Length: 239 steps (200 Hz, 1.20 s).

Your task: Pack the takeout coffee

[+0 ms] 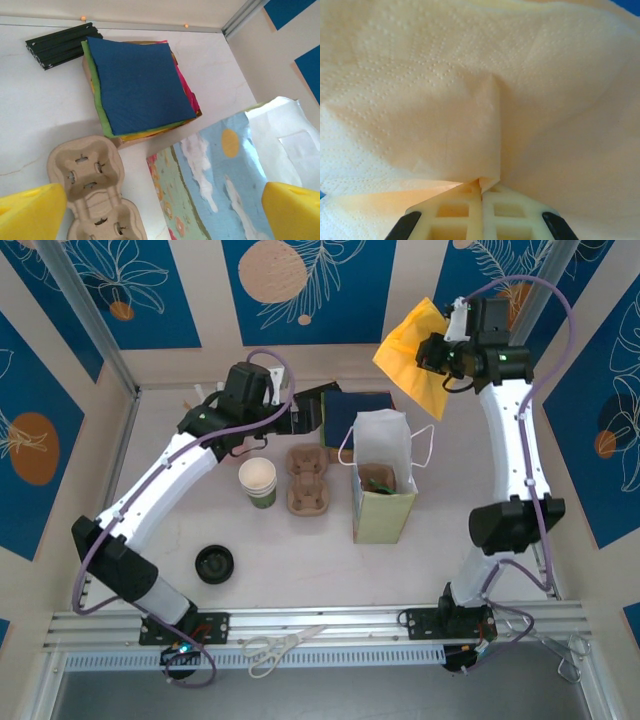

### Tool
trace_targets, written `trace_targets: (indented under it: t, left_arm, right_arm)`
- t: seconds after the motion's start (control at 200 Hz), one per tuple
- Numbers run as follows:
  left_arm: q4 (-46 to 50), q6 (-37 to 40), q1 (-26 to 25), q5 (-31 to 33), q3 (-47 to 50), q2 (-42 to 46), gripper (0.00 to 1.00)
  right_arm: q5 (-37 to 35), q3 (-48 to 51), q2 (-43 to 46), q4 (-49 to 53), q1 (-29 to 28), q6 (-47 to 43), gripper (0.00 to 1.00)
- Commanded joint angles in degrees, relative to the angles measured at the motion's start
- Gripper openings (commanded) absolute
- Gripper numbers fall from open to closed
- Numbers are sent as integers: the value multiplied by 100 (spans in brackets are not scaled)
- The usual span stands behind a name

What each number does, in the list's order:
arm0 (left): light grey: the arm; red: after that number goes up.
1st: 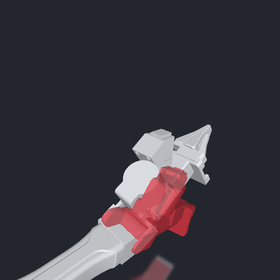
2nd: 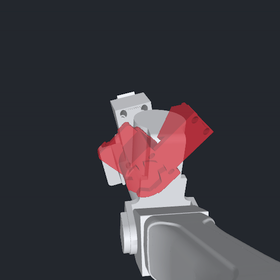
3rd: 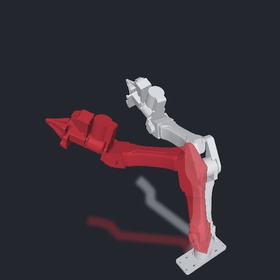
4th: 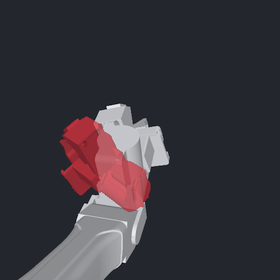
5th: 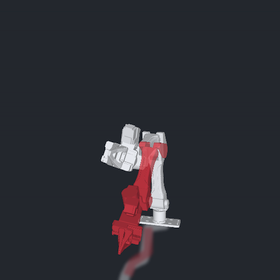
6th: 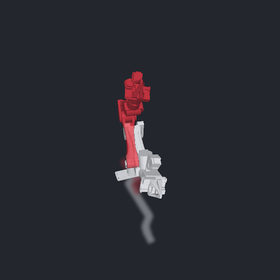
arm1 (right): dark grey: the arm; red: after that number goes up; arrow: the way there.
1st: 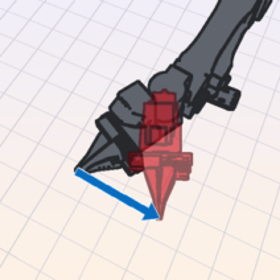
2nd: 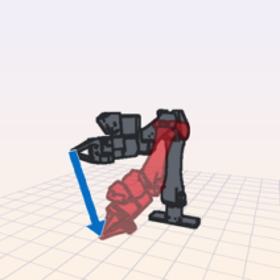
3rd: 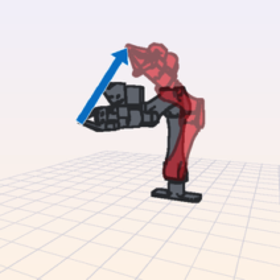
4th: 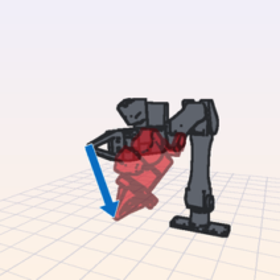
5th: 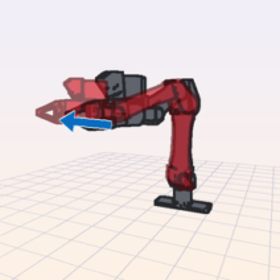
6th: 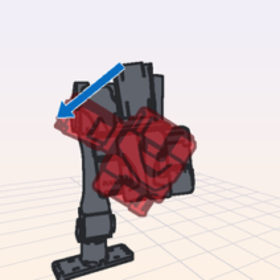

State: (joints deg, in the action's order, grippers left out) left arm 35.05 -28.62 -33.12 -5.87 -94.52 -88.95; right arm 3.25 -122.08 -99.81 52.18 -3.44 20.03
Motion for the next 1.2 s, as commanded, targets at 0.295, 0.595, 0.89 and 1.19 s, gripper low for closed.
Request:
trace_targets:
  t: [0.295, 0.595, 0.89, 1.19]
  left_arm:
    - [268, 387, 2, -125, 171, 507, 100]
    - [185, 519, 7, -215, 528, 907, 100]
    - [108, 533, 16, -204, 804, 1171, 100]
    - [82, 511, 14, -191, 880, 1218, 100]
  right_arm:
    - [-1814, 501, 1364, 1047, -1115, -732, 0]
    - [-4094, 690, 1557, 2295, -2315, -775, 0]
    - [-5493, 615, 1245, 3180, -3173, -712, 0]
    - [-5818, 455, 699, 3951, -3511, -295, 0]
